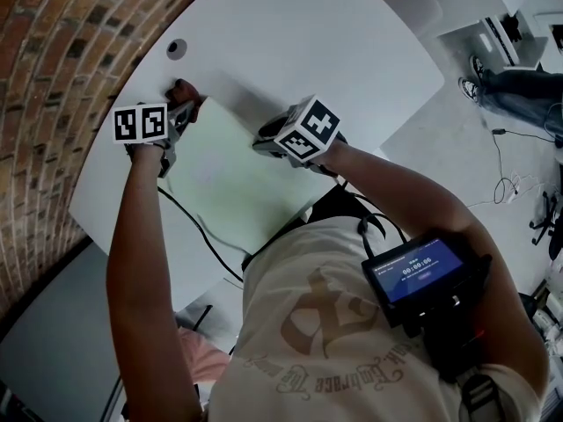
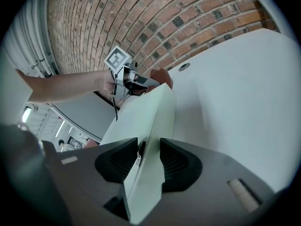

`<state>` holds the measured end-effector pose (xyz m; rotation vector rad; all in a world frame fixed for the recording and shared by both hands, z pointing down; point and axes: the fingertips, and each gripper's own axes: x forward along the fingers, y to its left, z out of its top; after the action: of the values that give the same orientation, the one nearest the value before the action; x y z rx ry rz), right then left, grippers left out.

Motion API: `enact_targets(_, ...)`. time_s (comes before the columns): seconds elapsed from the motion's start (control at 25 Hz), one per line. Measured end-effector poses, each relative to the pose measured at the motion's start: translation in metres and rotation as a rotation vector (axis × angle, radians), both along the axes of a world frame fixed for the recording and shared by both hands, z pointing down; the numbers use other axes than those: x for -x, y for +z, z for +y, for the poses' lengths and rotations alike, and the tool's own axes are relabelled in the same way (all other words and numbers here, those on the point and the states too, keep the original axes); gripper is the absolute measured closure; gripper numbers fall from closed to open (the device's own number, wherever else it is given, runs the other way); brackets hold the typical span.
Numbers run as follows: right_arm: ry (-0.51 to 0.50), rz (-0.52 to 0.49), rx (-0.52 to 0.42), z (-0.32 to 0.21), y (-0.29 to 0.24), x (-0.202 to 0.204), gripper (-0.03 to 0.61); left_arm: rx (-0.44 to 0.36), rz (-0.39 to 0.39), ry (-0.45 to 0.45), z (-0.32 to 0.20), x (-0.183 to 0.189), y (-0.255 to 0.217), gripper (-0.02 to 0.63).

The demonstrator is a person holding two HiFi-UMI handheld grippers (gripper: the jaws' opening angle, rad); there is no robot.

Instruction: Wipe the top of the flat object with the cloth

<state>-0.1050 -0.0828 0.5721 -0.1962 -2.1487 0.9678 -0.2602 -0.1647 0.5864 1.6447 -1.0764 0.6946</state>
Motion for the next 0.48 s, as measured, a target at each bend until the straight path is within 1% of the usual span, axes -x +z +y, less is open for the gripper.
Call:
enact_targets(0.16,0.002,0.003,0.0,-0.001,0.001,-0.001,0.42,0.039,0.001,0.014,0.02,0.012,0.001,0.537)
enact_targets(0.48,-0.001,0.017,-0.008,-0.004,0.004,-0.004,0.419,0.088,-0.008,-0.048,0.066,0.044,0.005,0.535)
